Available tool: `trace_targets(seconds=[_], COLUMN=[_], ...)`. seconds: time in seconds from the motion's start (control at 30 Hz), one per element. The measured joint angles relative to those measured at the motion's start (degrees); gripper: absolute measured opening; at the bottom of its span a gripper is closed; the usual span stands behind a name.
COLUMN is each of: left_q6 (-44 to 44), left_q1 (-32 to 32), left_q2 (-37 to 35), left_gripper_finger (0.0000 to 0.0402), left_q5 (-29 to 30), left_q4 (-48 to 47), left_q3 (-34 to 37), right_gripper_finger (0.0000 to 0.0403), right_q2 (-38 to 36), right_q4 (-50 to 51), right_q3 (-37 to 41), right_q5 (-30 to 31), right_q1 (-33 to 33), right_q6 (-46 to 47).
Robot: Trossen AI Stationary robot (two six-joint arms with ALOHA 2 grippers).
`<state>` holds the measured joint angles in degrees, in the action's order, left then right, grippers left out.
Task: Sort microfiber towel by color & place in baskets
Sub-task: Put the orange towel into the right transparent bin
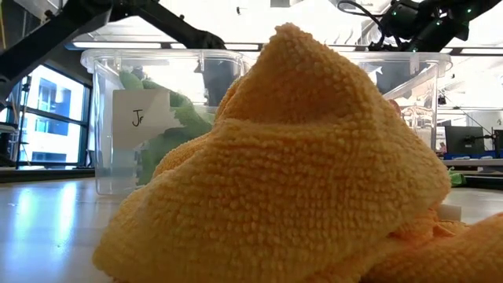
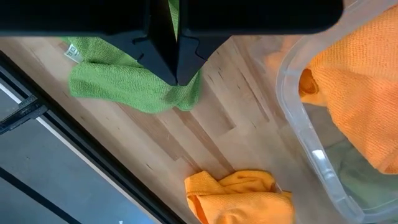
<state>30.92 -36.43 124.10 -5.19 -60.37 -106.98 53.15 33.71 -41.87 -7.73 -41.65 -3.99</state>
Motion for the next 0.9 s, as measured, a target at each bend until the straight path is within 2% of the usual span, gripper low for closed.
trace_targets(seconds=[0.2, 0.7, 0.83, 0.9], left_q6=[-0.02, -0.54, -1.13, -2.7], left_q1=[0.01, 0.01, 0.01, 0.01], left_q2=[1.32, 1.41, 1.41, 1.41], left_gripper_finger=[0.011, 0.011, 0.011, 0.011], left_q5=[0.03, 7.41, 6.92, 4.56], left_q4=[-0.05, 0.23, 1.34, 2.3], left_q3=[0.0, 0.0, 0.27, 0.92], right_gripper_finger=[0.0, 0.0, 0.0, 0.0], right_q2=[0.0, 0.0, 0.0, 0.0], right_q4=[0.0, -0.07, -0.09, -0.09], right_q3=[0.0, 0.0, 0.0, 0.0], right_q5=[0.02, 0.02, 0.02, 0.0], right_q1=[0.0, 0.0, 0.0, 0.0], right_q6=[-0.14, -0.59, -0.59, -0.57])
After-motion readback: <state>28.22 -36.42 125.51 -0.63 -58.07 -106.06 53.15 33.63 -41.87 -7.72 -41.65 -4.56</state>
